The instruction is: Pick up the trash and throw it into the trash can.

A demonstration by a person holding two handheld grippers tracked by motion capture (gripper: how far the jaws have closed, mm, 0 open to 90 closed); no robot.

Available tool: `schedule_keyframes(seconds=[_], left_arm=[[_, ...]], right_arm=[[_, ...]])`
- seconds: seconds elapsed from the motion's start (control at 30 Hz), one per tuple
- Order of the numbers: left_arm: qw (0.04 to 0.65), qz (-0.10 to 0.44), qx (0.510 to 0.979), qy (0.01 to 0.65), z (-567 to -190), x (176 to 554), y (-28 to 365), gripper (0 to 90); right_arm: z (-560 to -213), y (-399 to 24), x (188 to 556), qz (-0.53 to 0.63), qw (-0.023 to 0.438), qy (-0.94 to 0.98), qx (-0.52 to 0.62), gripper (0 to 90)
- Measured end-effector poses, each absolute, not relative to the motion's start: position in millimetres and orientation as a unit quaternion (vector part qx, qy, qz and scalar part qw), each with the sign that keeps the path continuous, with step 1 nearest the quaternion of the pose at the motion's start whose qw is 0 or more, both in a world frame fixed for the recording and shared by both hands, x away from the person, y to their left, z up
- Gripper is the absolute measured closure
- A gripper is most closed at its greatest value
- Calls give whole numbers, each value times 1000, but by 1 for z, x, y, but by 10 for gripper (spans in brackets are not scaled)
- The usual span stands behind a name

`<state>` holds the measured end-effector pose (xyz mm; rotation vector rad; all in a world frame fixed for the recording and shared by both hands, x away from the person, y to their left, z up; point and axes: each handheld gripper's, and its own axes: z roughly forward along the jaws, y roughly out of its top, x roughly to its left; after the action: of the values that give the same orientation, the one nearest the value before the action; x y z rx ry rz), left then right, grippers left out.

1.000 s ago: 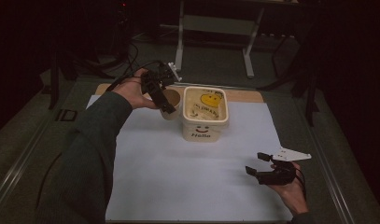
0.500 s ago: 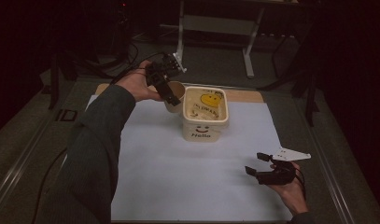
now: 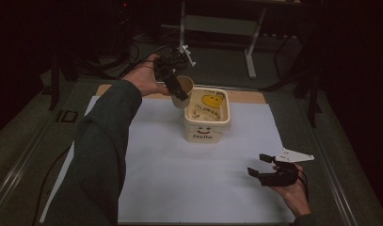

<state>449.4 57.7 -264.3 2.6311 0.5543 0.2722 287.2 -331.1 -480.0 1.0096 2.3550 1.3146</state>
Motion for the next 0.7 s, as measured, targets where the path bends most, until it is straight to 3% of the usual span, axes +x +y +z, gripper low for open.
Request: schedule_keyframes(seconds=[0.7], left_arm=[[216, 90, 956, 179, -276, 455, 24, 198]], right_arm=[[-478, -331, 286, 457, 131, 809, 346, 193]])
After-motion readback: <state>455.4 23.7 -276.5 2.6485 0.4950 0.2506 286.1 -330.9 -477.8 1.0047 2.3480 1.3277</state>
